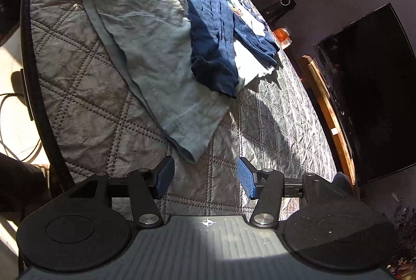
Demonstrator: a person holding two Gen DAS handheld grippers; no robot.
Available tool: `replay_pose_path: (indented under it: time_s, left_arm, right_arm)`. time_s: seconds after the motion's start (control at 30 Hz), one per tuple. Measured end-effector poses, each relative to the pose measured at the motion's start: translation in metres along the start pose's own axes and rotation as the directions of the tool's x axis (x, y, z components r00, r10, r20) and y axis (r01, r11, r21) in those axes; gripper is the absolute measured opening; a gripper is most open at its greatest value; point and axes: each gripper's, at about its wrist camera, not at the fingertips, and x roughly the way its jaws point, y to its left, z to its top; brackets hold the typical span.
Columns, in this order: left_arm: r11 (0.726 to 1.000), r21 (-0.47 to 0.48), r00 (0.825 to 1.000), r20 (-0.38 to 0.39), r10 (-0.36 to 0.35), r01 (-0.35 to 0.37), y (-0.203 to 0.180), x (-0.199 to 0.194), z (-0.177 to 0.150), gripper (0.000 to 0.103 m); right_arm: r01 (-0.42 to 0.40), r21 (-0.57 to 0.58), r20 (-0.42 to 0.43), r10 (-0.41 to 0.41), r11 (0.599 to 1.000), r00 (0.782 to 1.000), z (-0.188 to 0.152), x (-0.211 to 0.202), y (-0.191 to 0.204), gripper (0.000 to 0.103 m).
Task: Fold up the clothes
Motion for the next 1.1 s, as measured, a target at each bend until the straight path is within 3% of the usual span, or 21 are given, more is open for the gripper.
replay_pose_path:
  time_s: [0.17, 0.23, 0.27, 0.3, 0.33, 0.4, 0.6, 0.67, 0.77, 0.87, 0.93, 1.0, 1.1]
  left_arm:
    - [1.0, 0.004, 1.0, -0.005, -0.015, 0.015, -0.003, 0.002, 0.001, 0.075]
    - [0.999, 0.02, 1.0, -0.008, -0.029, 0.029, -0.005, 0.002, 0.001, 0.075]
    - [0.999, 0.036, 0.999, -0.009, -0.038, 0.038, -0.007, 0.002, 0.0, 0.075]
    - [0.997, 0.055, 0.999, -0.01, -0.045, 0.045, -0.009, 0.001, 0.0, 0.075]
    - [0.996, 0.081, 0.999, -0.008, -0.048, 0.049, -0.012, 0.001, -0.002, 0.075]
    - [0.989, 0.143, 0.999, -0.004, -0.047, 0.047, -0.018, -0.001, -0.005, 0.075]
    - [0.954, 0.279, 0.994, -0.02, -0.109, 0.11, -0.03, -0.006, -0.016, 0.075]
    - [0.93, 0.339, 0.99, -0.024, -0.139, 0.139, -0.036, -0.009, -0.022, 0.075]
    - [0.896, 0.417, 0.988, -0.019, -0.155, 0.149, -0.044, -0.015, -0.03, 0.075]
    - [0.898, 0.418, 0.989, -0.014, -0.146, 0.139, -0.039, -0.015, -0.031, 0.075]
    - [0.913, 0.39, 0.992, -0.015, -0.124, 0.119, -0.031, -0.013, -0.027, 0.074]
    - [0.931, 0.352, 0.995, -0.015, -0.097, 0.096, -0.022, -0.01, -0.023, 0.074]
    - [0.945, 0.316, 0.996, -0.01, -0.085, 0.084, -0.012, -0.009, -0.019, 0.074]
  right_arm:
    - [-0.025, 0.004, 0.028, 0.025, 1.0, 0.999, 0.005, 0.006, -0.006, 0.063]
    - [-0.043, 0.015, 0.036, 0.043, 0.999, 0.998, 0.006, 0.008, -0.01, 0.059]
    - [-0.079, 0.037, 0.037, 0.078, 0.996, 0.996, 0.007, 0.009, -0.014, 0.05]
    - [-0.104, 0.056, 0.036, 0.102, 0.993, 0.994, 0.008, 0.01, -0.016, 0.021]
    - [-0.124, 0.074, 0.035, 0.121, 0.99, 0.992, 0.009, 0.01, -0.018, 0.004]
    - [-0.147, 0.111, 0.054, 0.142, 0.983, 0.988, 0.009, 0.008, -0.021, 0.001]
    - [-0.214, 0.298, 0.111, 0.189, 0.93, 0.976, 0.014, 0.002, -0.045, 0.001]
    - [-0.224, 0.346, 0.122, 0.193, 0.911, 0.974, 0.015, 0.001, -0.053, 0.001]
    - [-0.191, 0.399, 0.108, 0.161, 0.897, 0.981, 0.016, 0.001, -0.065, 0.001]
    - [-0.112, 0.429, 0.011, 0.119, 0.896, 0.993, 0.012, 0.009, -0.069, 0.001]
    - [-0.049, 0.414, -0.041, 0.072, 0.909, 0.997, 0.01, 0.01, -0.067, 0.014]
    - [-0.047, 0.412, 0.021, 0.042, 0.91, 0.999, 0.014, -0.004, -0.064, 0.055]
    - [-0.096, 0.369, 0.14, 0.047, 0.924, 0.989, 0.034, -0.026, -0.052, 0.055]
